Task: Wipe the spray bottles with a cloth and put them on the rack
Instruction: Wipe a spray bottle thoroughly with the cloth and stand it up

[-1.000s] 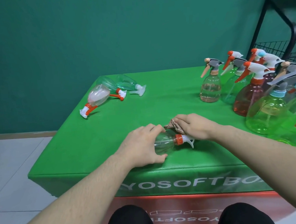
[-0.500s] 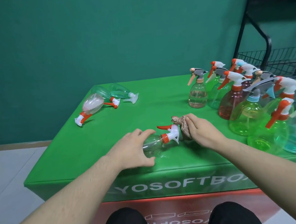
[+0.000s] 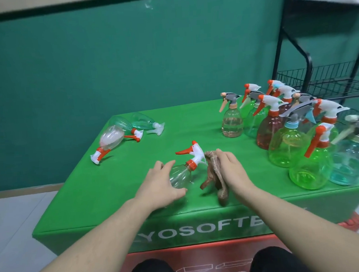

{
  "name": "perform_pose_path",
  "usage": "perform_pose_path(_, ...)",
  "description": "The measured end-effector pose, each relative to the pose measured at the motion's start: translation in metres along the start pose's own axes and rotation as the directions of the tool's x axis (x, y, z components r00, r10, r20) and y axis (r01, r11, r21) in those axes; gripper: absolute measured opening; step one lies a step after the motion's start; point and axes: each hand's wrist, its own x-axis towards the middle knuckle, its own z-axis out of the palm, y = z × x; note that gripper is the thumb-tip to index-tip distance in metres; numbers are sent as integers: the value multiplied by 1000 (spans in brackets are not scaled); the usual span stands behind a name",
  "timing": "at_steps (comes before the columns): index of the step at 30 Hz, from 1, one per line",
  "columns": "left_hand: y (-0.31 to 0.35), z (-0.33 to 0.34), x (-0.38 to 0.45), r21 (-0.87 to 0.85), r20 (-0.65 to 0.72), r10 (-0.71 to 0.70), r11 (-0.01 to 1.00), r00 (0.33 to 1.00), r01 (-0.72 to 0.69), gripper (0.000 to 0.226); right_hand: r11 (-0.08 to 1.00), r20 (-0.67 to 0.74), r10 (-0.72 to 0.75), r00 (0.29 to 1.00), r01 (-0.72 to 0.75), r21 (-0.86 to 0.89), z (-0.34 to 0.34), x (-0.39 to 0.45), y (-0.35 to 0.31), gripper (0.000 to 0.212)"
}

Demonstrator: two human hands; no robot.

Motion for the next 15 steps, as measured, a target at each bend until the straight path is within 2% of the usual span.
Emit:
perform_pose_path(2,5,5,1,-13,-39,-36,999,999,36,97,976,13,87,996,-87,200,10,-5,-2,39)
perform_pose_path(4,10,10,4,-37,-91,-76,997,993,73,91,936,10,142,990,-138,323,18,-6,-2,41)
perform_pose_path(7,18,16,9,-62,-162,-138,990,977,130,86,877,24,219,975,-208,433,29,-6,-3,44)
perform_pose_path(11,24,22,15,-136,-212,-182,978,960,156,86,753,37,312,950,-270,600,35,-2,-8,25)
perform_pose_path(15,25,25,14,-88,-208,-114,991,972,97,92,688,43,303,952,-250,682,37,4,-19,24)
